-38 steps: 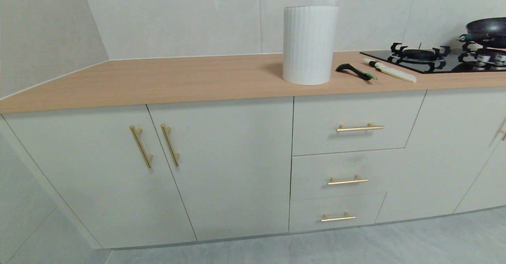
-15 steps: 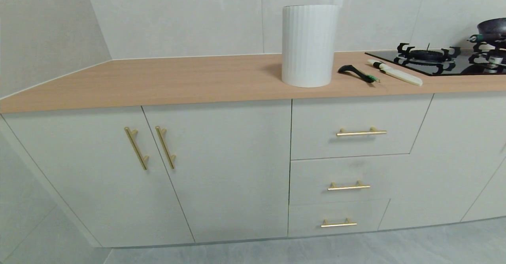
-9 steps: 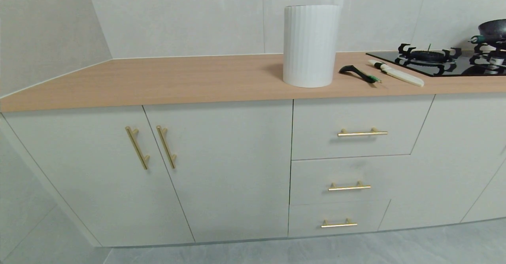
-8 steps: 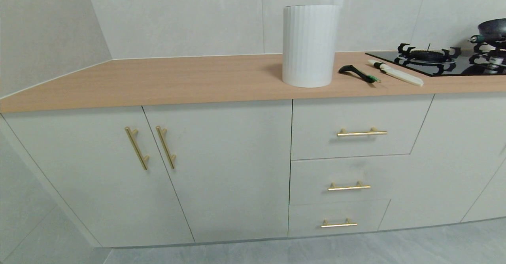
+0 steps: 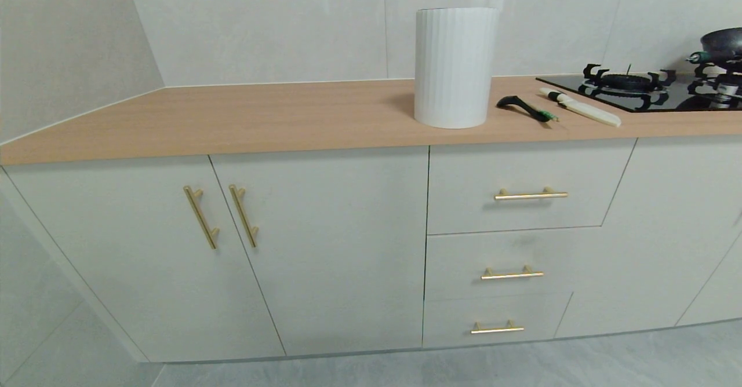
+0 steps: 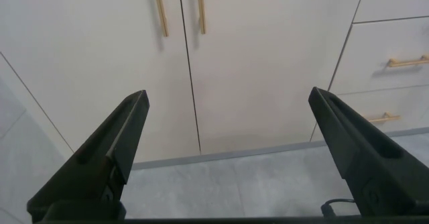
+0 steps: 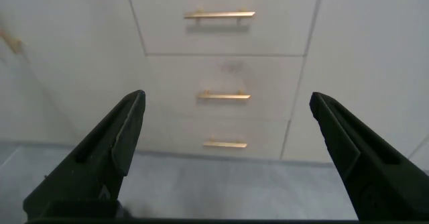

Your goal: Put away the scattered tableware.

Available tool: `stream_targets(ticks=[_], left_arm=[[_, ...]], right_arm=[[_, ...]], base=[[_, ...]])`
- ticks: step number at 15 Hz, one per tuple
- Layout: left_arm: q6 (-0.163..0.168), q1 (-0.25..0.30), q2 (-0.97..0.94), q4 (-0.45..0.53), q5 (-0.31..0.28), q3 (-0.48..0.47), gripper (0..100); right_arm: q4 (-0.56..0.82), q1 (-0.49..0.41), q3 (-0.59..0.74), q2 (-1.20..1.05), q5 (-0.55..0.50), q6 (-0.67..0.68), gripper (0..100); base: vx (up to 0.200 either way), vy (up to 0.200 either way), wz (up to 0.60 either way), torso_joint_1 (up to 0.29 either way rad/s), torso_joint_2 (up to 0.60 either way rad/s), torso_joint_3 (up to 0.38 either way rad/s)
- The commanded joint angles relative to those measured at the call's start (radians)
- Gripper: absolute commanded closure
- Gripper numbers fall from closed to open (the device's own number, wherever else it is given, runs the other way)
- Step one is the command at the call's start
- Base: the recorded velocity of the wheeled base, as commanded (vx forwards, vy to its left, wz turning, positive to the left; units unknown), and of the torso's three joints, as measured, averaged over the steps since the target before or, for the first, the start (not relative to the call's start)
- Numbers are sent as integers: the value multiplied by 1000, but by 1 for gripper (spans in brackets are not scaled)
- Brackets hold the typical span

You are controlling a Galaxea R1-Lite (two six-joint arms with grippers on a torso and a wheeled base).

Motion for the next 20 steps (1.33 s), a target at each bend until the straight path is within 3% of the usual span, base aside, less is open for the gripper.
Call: stream_targets(ticks=[1, 5, 11, 13, 17, 20], left_arm=[[0, 0, 1, 0, 0, 0, 0], [0, 0, 1, 0, 0, 0, 0], [0, 0, 1, 0, 0, 0, 0], [0, 0, 1, 0, 0, 0, 0], [0, 0, 1, 0, 0, 0, 0], [0, 0, 1, 0, 0, 0, 0]], right_arm=[[-84, 7, -157, 544, 62, 20, 0], [-273, 36, -274, 1132, 65, -17, 0], [-587, 68, -433, 1708, 3, -20, 0], [-699, 84, -508, 1839, -90, -44, 0], [-747, 103, -576, 1932, -106, -46, 0], [-873, 105, -588, 1980, -152, -58, 0]], base=[[0, 0, 0, 0, 0, 0], [0, 0, 0, 0, 0, 0], [0, 0, 0, 0, 0, 0], [0, 0, 0, 0, 0, 0], [0, 0, 0, 0, 0, 0], [0, 0, 0, 0, 0, 0]])
